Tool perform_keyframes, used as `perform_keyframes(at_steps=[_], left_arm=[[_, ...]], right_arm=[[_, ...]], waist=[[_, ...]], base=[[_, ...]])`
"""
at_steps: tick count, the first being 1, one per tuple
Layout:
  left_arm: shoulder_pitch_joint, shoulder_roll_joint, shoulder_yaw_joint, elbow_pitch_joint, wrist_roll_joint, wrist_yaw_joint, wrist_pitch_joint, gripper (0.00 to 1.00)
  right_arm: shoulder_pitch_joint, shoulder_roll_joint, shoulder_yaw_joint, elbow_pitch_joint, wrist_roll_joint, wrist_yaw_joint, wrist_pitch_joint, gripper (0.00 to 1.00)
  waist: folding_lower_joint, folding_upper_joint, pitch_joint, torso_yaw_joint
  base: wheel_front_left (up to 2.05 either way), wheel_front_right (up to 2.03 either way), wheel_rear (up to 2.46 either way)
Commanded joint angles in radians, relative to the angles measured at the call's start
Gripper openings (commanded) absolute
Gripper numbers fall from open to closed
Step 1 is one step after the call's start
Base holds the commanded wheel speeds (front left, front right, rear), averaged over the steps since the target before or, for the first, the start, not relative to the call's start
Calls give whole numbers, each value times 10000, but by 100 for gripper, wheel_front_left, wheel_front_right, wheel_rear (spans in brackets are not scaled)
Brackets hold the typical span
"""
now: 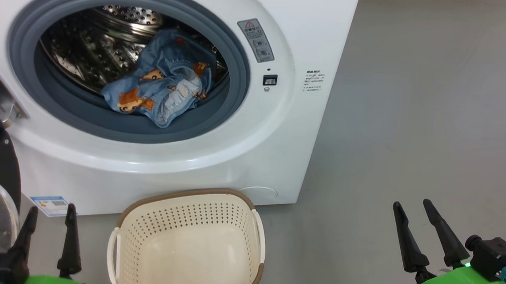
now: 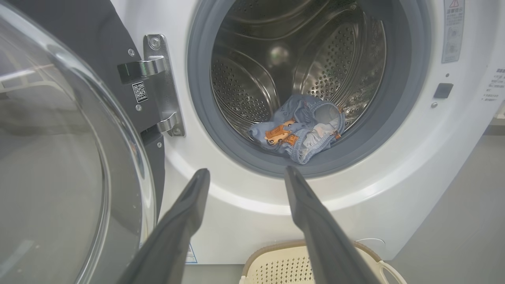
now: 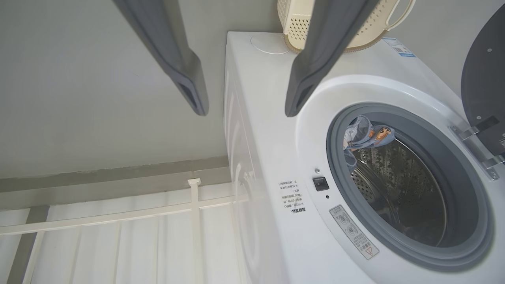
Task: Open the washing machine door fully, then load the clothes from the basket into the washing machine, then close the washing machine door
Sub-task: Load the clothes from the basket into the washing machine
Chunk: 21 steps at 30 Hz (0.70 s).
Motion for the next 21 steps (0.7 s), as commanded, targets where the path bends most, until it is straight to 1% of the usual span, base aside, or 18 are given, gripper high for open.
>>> perform_keyframes(at_steps=[1, 7, 21], left_arm=[[117, 108, 339, -426, 116, -32, -62, 100], [563, 18, 400, -739, 29, -108, -63, 100], [665, -55, 523, -798, 8, -232, -63, 100]], right_arm=[[52, -237, 151, -210, -25, 46, -80, 100], [174, -256, 111, -216, -23, 46, -80, 100], [249, -304, 108, -236, -36, 46, -80, 100]], waist=[[1, 0, -95, 32], [1, 0, -181, 56], [1, 0, -253, -5]], base=[[0, 0, 0], [0, 0, 0], [0, 0, 0]])
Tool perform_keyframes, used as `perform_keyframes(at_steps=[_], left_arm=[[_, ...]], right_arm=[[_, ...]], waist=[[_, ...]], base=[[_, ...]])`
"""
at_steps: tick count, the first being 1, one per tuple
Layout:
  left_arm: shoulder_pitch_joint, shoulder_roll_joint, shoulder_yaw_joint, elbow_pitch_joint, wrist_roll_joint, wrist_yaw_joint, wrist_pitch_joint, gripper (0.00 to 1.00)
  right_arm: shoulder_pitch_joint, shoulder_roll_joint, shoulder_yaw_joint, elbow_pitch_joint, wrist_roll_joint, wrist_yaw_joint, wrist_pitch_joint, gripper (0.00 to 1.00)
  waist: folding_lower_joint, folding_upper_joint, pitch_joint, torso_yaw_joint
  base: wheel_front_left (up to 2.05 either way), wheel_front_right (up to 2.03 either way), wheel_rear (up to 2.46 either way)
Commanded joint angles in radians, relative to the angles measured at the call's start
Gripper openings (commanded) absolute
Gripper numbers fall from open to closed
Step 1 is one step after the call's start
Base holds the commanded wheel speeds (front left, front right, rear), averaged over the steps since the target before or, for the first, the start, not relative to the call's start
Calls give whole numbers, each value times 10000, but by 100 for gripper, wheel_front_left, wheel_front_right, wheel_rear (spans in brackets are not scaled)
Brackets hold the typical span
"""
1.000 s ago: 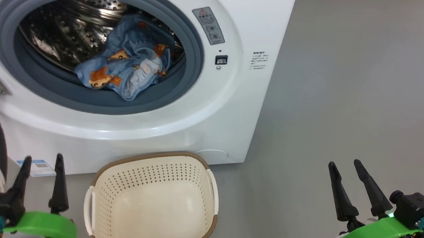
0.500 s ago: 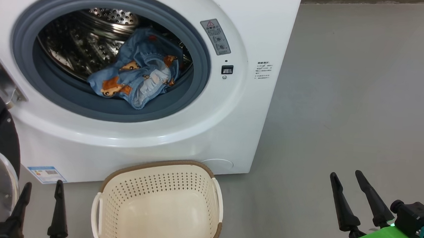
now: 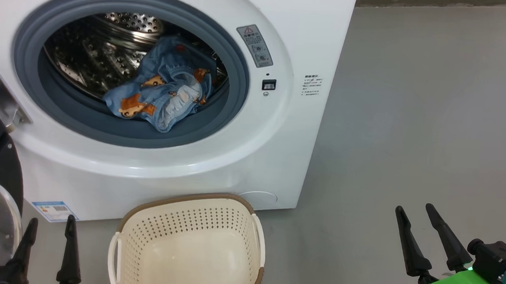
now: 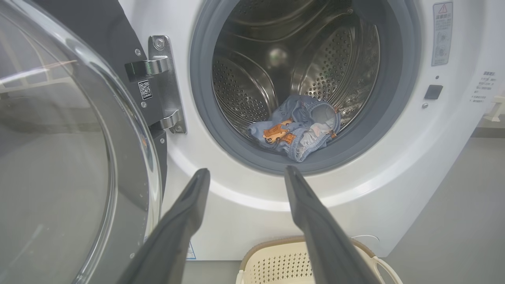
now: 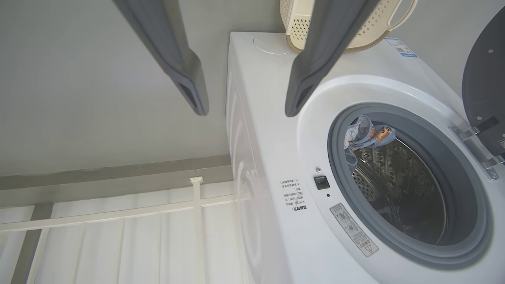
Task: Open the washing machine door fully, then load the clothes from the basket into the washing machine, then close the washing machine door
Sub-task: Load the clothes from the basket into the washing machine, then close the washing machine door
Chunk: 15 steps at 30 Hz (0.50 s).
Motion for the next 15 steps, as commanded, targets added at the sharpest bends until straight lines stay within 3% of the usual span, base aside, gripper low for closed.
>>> perform_keyframes(at_steps=[1, 15], left_arm=[[-25, 139, 338, -312, 29, -14, -63, 100], [-73, 109, 458, -201, 101, -65, -63, 100]], right_arm=[[59, -208, 135, -234, -36, 46, -80, 100], [40, -201, 145, -270, -46, 46, -80, 100]], waist=[[0, 0, -14, 0], [0, 0, 51, -19]], base=[[0, 0, 0], [-11, 11, 0]])
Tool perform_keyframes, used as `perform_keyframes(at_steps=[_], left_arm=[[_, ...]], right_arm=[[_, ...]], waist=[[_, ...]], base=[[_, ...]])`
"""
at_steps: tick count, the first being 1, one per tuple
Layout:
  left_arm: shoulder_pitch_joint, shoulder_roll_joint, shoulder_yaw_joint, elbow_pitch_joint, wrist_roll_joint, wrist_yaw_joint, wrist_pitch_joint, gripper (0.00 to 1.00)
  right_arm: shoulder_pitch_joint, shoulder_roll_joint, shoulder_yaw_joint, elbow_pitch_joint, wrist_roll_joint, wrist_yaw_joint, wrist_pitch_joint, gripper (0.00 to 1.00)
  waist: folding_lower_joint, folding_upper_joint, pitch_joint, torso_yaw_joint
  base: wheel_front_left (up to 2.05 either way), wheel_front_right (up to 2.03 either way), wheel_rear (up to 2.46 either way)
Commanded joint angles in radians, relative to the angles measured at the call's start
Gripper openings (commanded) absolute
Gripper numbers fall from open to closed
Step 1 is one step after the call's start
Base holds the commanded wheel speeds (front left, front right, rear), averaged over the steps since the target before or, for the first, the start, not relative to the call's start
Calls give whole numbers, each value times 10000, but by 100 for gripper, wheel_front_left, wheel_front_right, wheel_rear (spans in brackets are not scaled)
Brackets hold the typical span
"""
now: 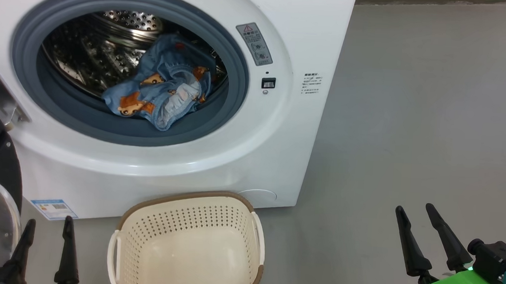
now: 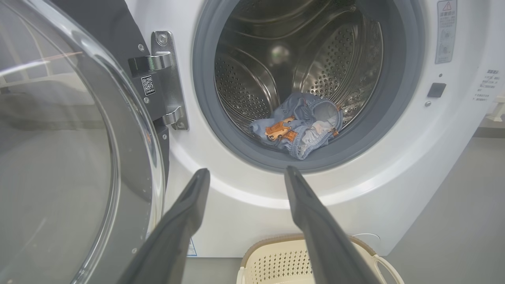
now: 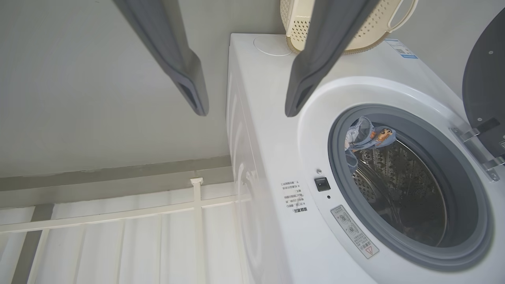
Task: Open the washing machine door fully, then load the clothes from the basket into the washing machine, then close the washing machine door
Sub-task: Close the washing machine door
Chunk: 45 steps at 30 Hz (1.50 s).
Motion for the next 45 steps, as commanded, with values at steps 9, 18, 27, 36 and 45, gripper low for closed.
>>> perform_keyframes(at_steps=[9, 18, 27, 36, 45], left_arm=[[-71, 118, 369, -298, 143, -57, -63, 100], [-4, 104, 325, -555, 96, -131, -63, 100], [82, 86, 298, -622, 101, -160, -63, 100], [149, 67, 246, -757, 75, -162, -63, 100], [299, 50, 97, -930, -175, -60, -63, 100]], right_arm=[[20, -195, 142, -235, -37, 46, -80, 100], [41, -202, 95, -244, -43, 46, -80, 100], [54, -208, 116, -240, -50, 46, -80, 100], [17, -224, 137, -282, -73, 46, -80, 100], [-96, -332, 444, -261, -70, 46, -80, 100]], waist=[[0, 0, 36, 5], [0, 0, 10, 73], [0, 0, -95, 184], [0, 0, -59, 501], [0, 0, -26, 1547]], base=[[-123, 123, 0], [-121, 121, 0], [-16, 16, 0], [0, 0, 0], [0, 0, 0]])
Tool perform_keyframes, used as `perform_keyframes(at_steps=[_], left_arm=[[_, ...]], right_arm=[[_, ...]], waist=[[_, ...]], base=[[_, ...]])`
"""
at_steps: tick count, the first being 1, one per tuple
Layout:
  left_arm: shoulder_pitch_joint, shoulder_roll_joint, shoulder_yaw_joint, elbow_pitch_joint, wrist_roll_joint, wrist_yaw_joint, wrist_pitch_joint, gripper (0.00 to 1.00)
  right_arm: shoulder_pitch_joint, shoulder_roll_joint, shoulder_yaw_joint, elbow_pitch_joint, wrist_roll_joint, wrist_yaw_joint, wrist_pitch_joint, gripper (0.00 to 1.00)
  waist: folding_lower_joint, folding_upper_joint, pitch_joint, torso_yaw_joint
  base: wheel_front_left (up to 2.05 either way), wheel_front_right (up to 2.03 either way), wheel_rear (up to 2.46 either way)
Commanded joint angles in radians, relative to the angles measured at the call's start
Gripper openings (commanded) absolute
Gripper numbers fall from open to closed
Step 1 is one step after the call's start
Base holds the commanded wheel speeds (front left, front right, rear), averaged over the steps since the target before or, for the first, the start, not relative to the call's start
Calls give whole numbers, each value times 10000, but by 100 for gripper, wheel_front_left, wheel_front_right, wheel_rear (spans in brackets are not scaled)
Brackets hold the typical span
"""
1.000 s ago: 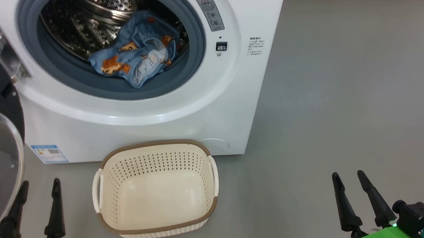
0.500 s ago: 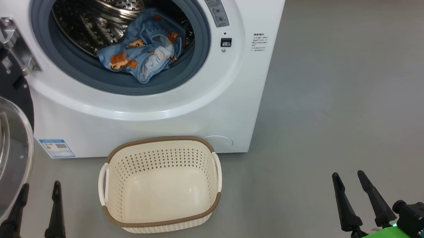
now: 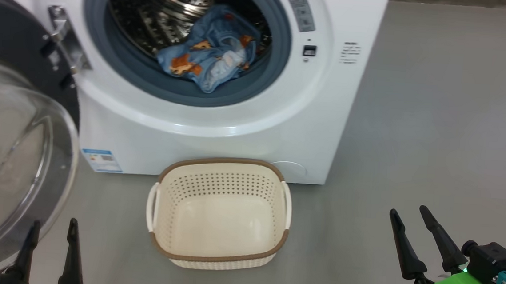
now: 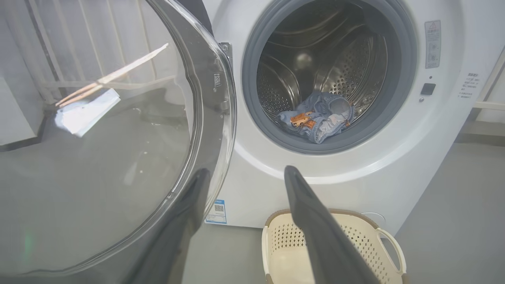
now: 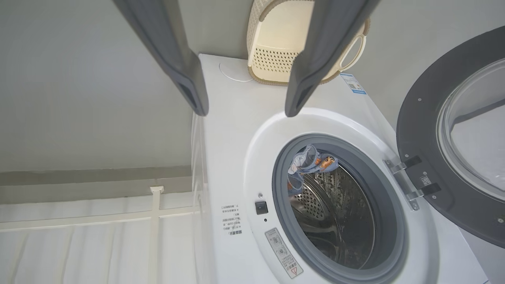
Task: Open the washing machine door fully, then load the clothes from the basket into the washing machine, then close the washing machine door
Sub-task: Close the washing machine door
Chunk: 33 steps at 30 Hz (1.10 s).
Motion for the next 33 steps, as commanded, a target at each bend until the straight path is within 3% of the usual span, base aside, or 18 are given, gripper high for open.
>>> perform_keyframes(at_steps=[1, 18, 33], left_arm=[[-12, 112, 227, -340, -103, 52, -63, 100], [260, 109, -138, -493, -545, 569, -63, 100], [245, 109, -38, -535, -822, 971, -63, 100]], right_arm=[[-115, -246, 230, -233, -68, 46, -80, 100], [-393, -404, 940, -142, -2, 46, -80, 100], [-668, -495, 1177, -82, 32, 46, -80, 100]], waist=[[0, -1, 2, 557], [0, -1, 17, 3055], [0, -1, 284, 4341]], base=[[0, 0, 0], [0, 0, 0], [0, 0, 0]])
